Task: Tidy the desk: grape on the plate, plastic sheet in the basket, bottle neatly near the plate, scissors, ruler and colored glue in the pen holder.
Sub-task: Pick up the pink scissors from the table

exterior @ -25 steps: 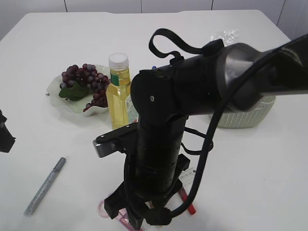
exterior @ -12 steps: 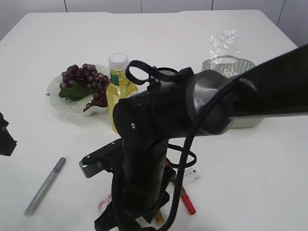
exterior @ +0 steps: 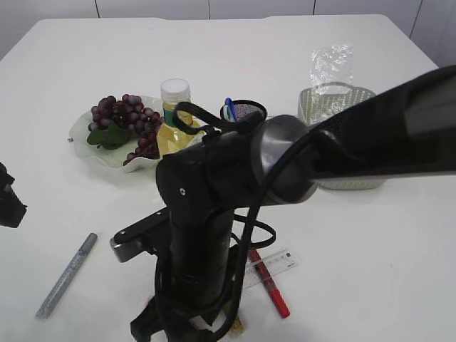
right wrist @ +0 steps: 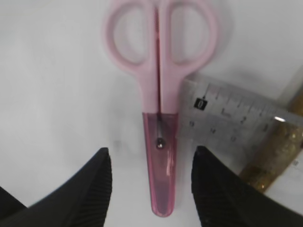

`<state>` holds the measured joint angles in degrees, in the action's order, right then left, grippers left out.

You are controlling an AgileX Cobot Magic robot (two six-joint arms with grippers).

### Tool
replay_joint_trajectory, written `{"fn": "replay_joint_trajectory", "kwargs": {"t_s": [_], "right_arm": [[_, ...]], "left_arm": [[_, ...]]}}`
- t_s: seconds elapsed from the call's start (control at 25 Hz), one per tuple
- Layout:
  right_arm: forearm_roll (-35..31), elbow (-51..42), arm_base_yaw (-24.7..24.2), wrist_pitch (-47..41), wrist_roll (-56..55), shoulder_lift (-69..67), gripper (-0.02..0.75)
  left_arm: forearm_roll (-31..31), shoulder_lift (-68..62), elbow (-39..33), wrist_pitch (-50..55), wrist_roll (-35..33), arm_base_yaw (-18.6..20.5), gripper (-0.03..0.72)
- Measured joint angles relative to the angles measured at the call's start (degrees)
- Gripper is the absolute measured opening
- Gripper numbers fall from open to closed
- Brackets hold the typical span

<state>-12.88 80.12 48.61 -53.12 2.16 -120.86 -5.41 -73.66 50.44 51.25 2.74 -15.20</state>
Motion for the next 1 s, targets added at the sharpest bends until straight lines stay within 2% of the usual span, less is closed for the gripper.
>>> {"fn": "replay_joint_trajectory", "kwargs": {"t_s": [0.44, 1.0], "right_arm": [[1.8, 2.5, 0.0, -3.5, -0.8, -1.4, 0.4], [1.0, 3.0, 0.0, -3.5, -1.0, -3.1, 0.4]], "left_arm": [[-0.1, 0.0, 0.0, -0.1, 0.0, 0.0, 0.434], [-0.1, 0.0, 0.0, -0.1, 0.0, 0.0, 0.433]]}}
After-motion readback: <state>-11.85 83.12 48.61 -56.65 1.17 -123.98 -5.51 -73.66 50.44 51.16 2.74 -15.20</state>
